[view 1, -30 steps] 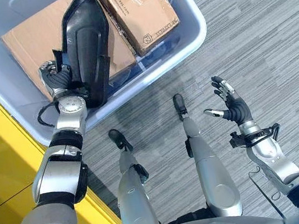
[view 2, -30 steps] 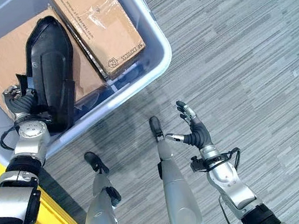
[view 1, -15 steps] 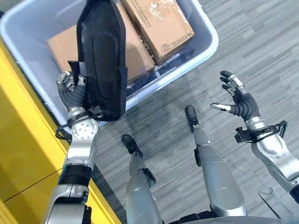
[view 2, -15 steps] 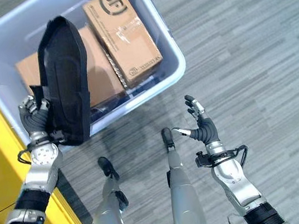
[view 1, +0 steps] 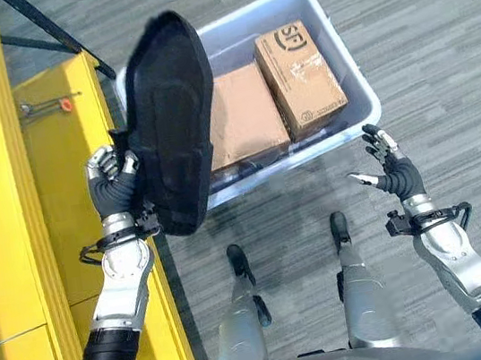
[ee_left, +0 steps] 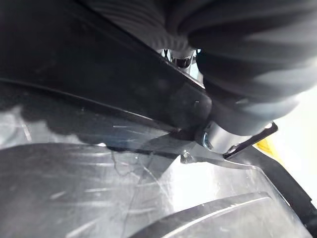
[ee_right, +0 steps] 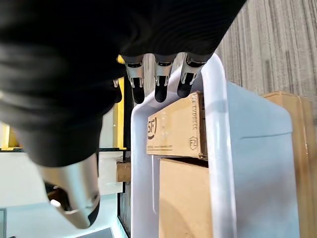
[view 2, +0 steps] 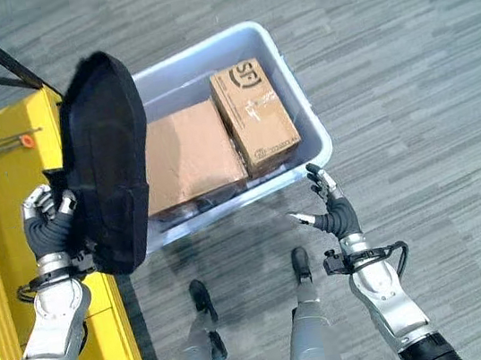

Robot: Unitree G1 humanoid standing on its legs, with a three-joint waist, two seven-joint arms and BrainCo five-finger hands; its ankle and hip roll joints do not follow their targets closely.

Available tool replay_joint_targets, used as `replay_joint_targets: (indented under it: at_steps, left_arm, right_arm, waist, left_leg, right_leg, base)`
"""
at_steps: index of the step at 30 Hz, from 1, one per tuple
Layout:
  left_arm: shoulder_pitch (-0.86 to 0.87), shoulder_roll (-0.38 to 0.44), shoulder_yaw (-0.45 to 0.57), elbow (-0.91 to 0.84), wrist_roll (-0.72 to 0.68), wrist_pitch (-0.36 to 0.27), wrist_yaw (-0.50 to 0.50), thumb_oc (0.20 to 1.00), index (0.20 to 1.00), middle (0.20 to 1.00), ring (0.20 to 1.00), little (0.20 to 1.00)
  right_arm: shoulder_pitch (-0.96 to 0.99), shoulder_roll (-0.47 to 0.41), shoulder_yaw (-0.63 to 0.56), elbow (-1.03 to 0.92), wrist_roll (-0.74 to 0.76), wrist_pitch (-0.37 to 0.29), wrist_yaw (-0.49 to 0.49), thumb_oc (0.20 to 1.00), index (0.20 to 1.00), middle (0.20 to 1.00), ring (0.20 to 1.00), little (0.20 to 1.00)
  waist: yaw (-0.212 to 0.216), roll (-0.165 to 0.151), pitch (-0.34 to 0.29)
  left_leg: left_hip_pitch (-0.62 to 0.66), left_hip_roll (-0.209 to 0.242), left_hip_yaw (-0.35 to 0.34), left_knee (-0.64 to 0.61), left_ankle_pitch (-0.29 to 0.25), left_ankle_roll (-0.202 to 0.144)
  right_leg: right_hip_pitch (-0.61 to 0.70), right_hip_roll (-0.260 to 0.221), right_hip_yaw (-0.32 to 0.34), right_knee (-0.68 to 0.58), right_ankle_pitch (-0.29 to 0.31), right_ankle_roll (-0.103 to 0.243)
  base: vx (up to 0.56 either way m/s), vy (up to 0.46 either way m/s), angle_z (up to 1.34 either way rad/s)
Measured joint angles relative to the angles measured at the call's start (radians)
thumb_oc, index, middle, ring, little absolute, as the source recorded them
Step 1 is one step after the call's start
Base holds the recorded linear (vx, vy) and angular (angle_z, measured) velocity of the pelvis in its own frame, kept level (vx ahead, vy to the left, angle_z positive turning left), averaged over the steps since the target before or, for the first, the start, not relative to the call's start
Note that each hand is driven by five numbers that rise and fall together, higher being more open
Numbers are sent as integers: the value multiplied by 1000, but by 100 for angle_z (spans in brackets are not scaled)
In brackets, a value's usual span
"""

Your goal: Move parts from the plastic box to the shelf.

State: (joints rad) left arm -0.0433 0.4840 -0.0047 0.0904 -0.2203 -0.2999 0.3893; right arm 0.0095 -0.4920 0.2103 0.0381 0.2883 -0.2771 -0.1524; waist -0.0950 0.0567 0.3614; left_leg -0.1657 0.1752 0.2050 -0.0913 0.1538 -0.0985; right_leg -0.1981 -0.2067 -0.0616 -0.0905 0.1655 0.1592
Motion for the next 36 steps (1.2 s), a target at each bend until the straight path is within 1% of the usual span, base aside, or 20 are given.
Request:
replay_joint_targets:
  at_steps: [5,10,11,14,16,17,19,20,21,22,23,24,25,27,28,30,31,32,34,36]
  left_arm:
    - [116,-12,-67,-36,-43,0,-115,200,200,200,200,200]
    - [154,-58,-93,-40,-92,6,-197,200,200,200,200,200]
    - [174,-83,-96,-40,-106,12,-209,200,200,200,200,200]
    - [199,-88,-96,-53,-141,16,-223,200,200,200,200,200]
    - [211,-84,-95,-78,-157,17,-231,200,200,200,200,200]
    - [227,-84,-103,-81,-163,21,-234,200,200,200,200,200]
    - [245,-78,-114,-97,-164,29,-236,200,200,200,200,200]
    - [229,-72,-122,-100,-162,31,-240,200,200,200,200,200]
    - [220,-74,-126,-100,-163,34,-241,200,200,200,200,200]
    - [209,-75,-143,-95,-164,49,-242,200,200,200,200,200]
    - [208,-74,-148,-95,-162,55,-252,200,200,200,200,200]
    - [201,-70,-145,-97,-162,55,-263,200,200,200,200,200]
    - [199,-72,-141,-97,-163,55,-263,200,200,200,200,200]
    - [191,-74,-141,-96,-163,55,-261,200,200,200,200,200]
    - [175,-75,-142,-96,-163,55,-262,200,200,200,200,200]
    - [136,-93,-159,-77,-161,58,-280,200,200,200,200,200]
    - [100,-111,-169,-63,-162,60,-291,200,200,200,200,200]
    - [103,-116,-173,-62,-163,60,-298,200,200,200,200,200]
    - [123,-109,-184,-64,-162,60,-302,200,200,200,200,200]
    - [129,-105,-190,-73,-160,62,-306,200,200,200,200,200]
  right_arm:
    - [26,0,-22,13,-1,12,21,1000,1000,1000,1000,1000]
    - [-6,3,14,71,-3,35,36,1000,1000,1000,1000,1000]
    - [-15,-3,28,66,-8,35,36,1000,1000,1000,1000,1000]
    - [-85,-36,113,65,-8,42,45,1000,1000,1000,1000,1000]
    - [-118,-34,132,70,-9,41,59,1000,1000,1000,1000,1000]
    - [-139,-41,139,70,-10,43,59,1000,1000,1000,1000,1000]
    - [-158,-59,143,70,-20,43,60,1000,1000,1000,1000,1000]
    - [-162,-71,136,71,-28,41,58,1000,1000,1000,1000,1000]
    - [-161,-72,122,79,-35,42,56,1000,1000,1000,1000,1000]
    - [-145,-54,100,104,-38,47,50,1000,1000,1000,1000,1000]
    - [-110,-53,85,91,-38,48,51,1000,1000,1000,1000,1000]
    - [-73,-47,63,72,-37,49,51,1000,1000,1000,1000,1000]
    - [-46,-34,45,64,-37,49,52,1000,1000,1000,1000,1000]
    - [-32,-20,31,63,-37,51,49,1000,1000,1000,1000,1000]
    - [-32,-20,31,62,-37,51,48,1000,1000,1000,1000,1000]
    - [-5,-9,-9,62,-36,52,46,1000,1000,1000,1000,1000]
    - [18,5,-47,67,-35,55,41,1000,1000,1000,1000,1000]
    - [29,17,-61,68,-32,54,32,1000,1000,1000,1000,1000]
    - [39,17,-62,58,-25,54,31,1000,1000,1000,1000,1000]
    - [43,9,-60,56,-20,55,28,1000,1000,1000,1000,1000]
  waist:
    - [6,11,-91]
    - [15,10,-118]
    - [11,10,-126]
    - [53,2,-129]
    - [67,-6,-134]
    - [103,11,-128]
    - [125,12,-124]
    - [132,-12,-112]
    - [142,-33,-99]
    - [165,-77,-75]
    - [160,-78,-75]
    - [150,-87,-73]
    - [149,-96,-73]
    - [138,-89,-82]
    - [109,-87,-83]
    - [78,-65,-81]
    - [74,-57,-83]
    - [84,-54,-86]
    - [92,-53,-91]
    - [90,-47,-94]
  left_leg:
    - [29,5,-25,-1,-10,0]
    - [80,35,-46,-1,-14,-6]
    - [96,53,-51,9,-18,-6]
    - [91,85,-78,44,-26,-1]
    - [78,104,-107,39,-23,12]
    - [53,115,-126,49,-12,73]
    - [16,119,-183,55,17,184]
    - [-23,101,-192,33,169,216]
    - [-56,76,-169,27,241,239]
    - [-132,16,-109,318,59,165]
    - [-152,2,-94,501,-58,91]
    - [-142,-2,-73,647,-144,72]
    - [-93,-1,-76,734,-199,58]
    - [15,16,-98,750,-269,24]
    - [62,21,-112,675,-279,25]
    - [133,32,-90,473,-323,-16]
    - [169,28,-75,358,-336,-8]
    - [195,4,-72,248,-321,-6]
    - [158,-46,-71,263,-309,10]
    - [94,-113,-114,322,-312,48]
  right_leg:
    - [49,5,-24,1,-20,-4]
    - [70,32,-30,73,-64,-17]
    - [59,46,-29,151,-116,-29]
    - [-18,72,-41,368,-227,-71]
    - [-55,76,-58,454,-291,-92]
    - [-72,102,-90,526,-314,-101]
    - [-84,124,-114,588,-384,-155]
    - [-106,107,-139,620,-411,-200]
    - [-116,70,-199,626,-415,-250]
    - [-84,22,-280,576,-382,-267]
    - [-40,22,-343,504,-344,-267]
    - [-7,22,-388,450,-331,-274]
    - [11,26,-404,428,-319,-257]
    - [17,27,-451,429,-325,-241]
    - [9,30,-461,431,-326,-239]
    - [20,14,-537,436,-309,-210]
    - [24,4,-553,445,-301,-210]
    - [19,-33,-574,463,-301,-191]
    - [22,-97,-607,446,-254,-123]
    - [32,-182,-649,450,-212,-113]
  base:
    - [3,-73,17]
    - [-39,-106,2]
    - [-114,-221,-6]
    - [-132,-217,14]
    - [-132,-179,42]
    - [-152,-154,70]
    - [-222,-243,106]
    - [-217,-262,143]
    - [-308,-296,187]
    - [-186,-187,183]
    - [-157,-97,187]
    - [-21,39,145]
    - [-39,61,110]
    - [3,188,79]
    - [39,362,87]
    - [30,255,111]
    - [-22,245,107]
    - [-45,438,71]
    - [-51,425,66]
    - [-16,356,103]
